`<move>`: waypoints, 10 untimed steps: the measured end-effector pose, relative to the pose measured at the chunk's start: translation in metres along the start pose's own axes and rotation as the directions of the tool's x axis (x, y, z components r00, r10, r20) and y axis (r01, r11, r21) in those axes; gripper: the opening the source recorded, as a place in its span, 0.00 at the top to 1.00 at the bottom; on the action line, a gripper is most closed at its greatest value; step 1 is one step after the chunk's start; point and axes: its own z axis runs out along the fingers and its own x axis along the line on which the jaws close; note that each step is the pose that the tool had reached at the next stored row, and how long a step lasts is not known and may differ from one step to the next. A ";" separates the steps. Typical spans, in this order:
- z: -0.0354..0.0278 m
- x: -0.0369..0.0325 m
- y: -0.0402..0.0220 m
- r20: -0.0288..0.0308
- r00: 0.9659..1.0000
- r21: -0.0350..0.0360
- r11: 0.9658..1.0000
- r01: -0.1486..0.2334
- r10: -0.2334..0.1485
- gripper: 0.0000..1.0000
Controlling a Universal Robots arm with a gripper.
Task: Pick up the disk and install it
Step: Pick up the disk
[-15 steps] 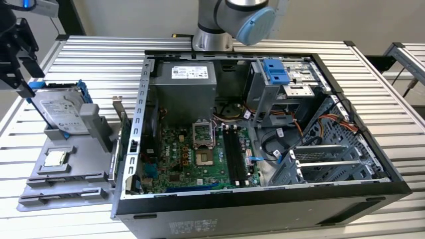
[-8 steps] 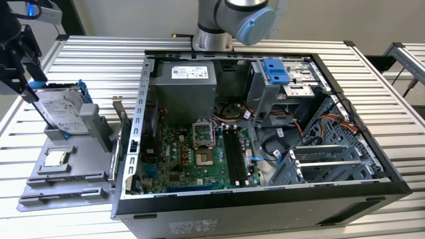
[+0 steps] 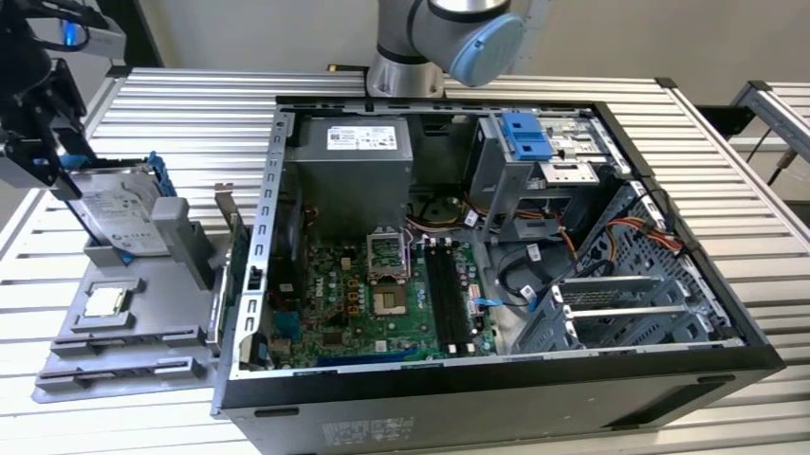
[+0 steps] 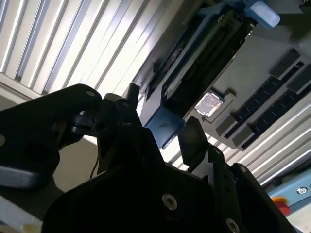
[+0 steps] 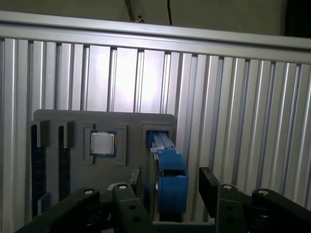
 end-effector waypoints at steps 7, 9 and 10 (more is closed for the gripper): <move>0.0006 -0.0001 0.0000 0.000 1.000 0.000 1.000 0.000 0.000 0.00; 0.0009 -0.0002 0.0000 0.000 1.000 0.000 1.000 0.000 0.000 0.00; 0.0015 -0.0002 0.0000 0.000 1.000 0.000 1.000 0.000 0.000 0.00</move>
